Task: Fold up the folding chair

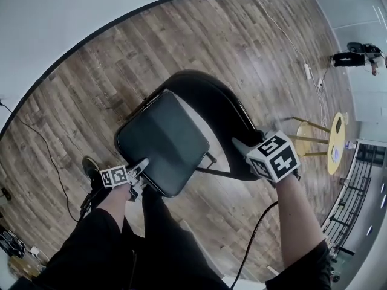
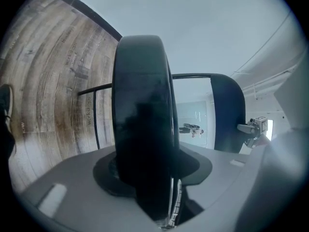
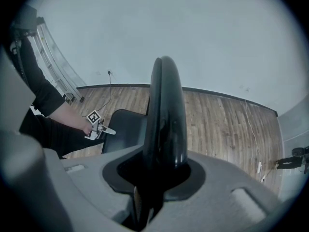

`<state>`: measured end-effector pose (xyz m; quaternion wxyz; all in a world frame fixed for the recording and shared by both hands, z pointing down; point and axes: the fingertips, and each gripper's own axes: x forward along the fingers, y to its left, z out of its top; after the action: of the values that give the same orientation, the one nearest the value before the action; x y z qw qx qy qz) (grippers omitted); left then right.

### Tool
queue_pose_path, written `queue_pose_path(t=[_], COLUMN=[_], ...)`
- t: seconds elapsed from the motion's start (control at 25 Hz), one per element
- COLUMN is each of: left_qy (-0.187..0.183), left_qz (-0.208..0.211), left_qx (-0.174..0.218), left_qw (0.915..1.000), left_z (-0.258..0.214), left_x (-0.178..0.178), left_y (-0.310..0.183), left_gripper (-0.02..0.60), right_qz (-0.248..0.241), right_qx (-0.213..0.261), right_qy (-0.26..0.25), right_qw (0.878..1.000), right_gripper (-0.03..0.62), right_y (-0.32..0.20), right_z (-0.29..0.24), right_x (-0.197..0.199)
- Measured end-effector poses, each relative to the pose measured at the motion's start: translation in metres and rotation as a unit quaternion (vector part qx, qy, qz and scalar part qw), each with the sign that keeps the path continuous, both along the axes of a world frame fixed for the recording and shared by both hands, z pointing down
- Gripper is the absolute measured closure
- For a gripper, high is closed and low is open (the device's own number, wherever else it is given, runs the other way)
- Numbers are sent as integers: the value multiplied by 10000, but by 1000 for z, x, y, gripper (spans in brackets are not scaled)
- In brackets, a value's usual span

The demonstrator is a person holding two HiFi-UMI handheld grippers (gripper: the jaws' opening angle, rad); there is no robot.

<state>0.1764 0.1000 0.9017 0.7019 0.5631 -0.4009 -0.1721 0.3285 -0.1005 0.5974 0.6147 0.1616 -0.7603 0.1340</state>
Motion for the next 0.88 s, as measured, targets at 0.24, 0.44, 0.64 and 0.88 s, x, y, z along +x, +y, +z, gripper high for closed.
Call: queue_pose_path(t=[0.24, 0.44, 0.64, 0.88], left_qy=[-98, -148, -189, -242], left_qz=[-31, -34, -38, -19], left_qx=[-111, -202, -284, -371], left_qw=[9999, 9997, 9994, 9990], left_z=[-7, -13, -17, -22], left_x=[1, 3, 2, 2], left_y=[-6, -10, -13, -16], left_gripper=[370, 370, 371, 374], right_qz=[-23, -10, -46, 7], right_qx=[57, 87, 113, 123], right_qy=[29, 34, 58, 23], right_qw=[10000, 10000, 9999, 9999], right_gripper=[499, 499, 500, 505], right_y=[2, 6, 9, 19], right_z=[-5, -8, -10, -14], right_x=[-3, -7, -10, -20])
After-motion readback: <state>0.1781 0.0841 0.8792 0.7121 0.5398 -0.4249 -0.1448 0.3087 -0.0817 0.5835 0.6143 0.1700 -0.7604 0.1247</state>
